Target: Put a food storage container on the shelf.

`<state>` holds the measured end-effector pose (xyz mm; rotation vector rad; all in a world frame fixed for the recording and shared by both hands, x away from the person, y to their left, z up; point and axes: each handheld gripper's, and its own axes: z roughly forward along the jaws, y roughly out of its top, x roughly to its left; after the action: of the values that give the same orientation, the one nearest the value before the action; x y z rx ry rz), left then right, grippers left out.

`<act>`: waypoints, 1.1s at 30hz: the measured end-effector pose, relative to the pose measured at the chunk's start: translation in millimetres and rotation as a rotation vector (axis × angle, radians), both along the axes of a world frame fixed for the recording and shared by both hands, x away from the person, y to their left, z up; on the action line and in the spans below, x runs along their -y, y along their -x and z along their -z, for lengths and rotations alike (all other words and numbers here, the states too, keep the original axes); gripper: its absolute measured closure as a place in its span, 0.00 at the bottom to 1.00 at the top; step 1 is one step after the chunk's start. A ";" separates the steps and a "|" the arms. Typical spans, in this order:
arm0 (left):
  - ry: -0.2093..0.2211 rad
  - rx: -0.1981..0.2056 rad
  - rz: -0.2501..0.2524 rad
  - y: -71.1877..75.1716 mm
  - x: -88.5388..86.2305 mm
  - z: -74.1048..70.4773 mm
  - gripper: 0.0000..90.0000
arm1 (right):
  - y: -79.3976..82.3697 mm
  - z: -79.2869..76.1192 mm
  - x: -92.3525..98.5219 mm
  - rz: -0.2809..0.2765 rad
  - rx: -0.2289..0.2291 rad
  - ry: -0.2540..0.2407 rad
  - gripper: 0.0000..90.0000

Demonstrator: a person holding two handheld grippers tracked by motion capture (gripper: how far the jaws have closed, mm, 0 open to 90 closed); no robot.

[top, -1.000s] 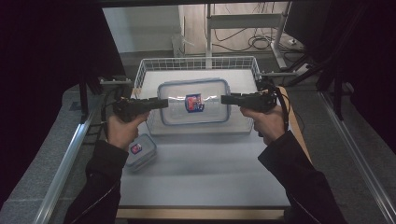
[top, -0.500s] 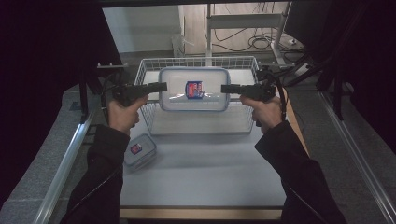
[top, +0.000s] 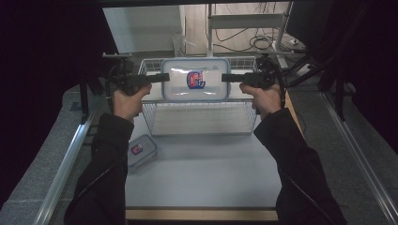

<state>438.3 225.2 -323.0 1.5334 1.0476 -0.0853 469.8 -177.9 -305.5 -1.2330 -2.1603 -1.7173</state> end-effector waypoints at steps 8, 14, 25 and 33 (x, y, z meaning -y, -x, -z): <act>-0.020 0.010 -0.004 -5.3 1.1 -0.6 0.59 | -11.7 0.7 1.6 -0.006 -0.033 -0.013 0.58; -0.015 0.028 -0.016 -5.8 1.9 2.8 0.58 | -15.9 3.2 -0.3 0.009 -0.018 -0.021 0.56; -0.064 0.041 -0.049 -8.1 7.6 4.5 0.52 | -19.3 7.8 -4.8 0.046 0.018 -0.013 0.51; -0.131 0.075 -0.075 -7.5 14.7 10.2 0.42 | -22.8 13.9 -5.0 0.113 0.050 0.040 0.48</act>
<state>445.8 210.5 -333.2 1.6000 1.0668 0.0941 492.6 -173.0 -319.4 -1.3614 -2.2023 -1.7741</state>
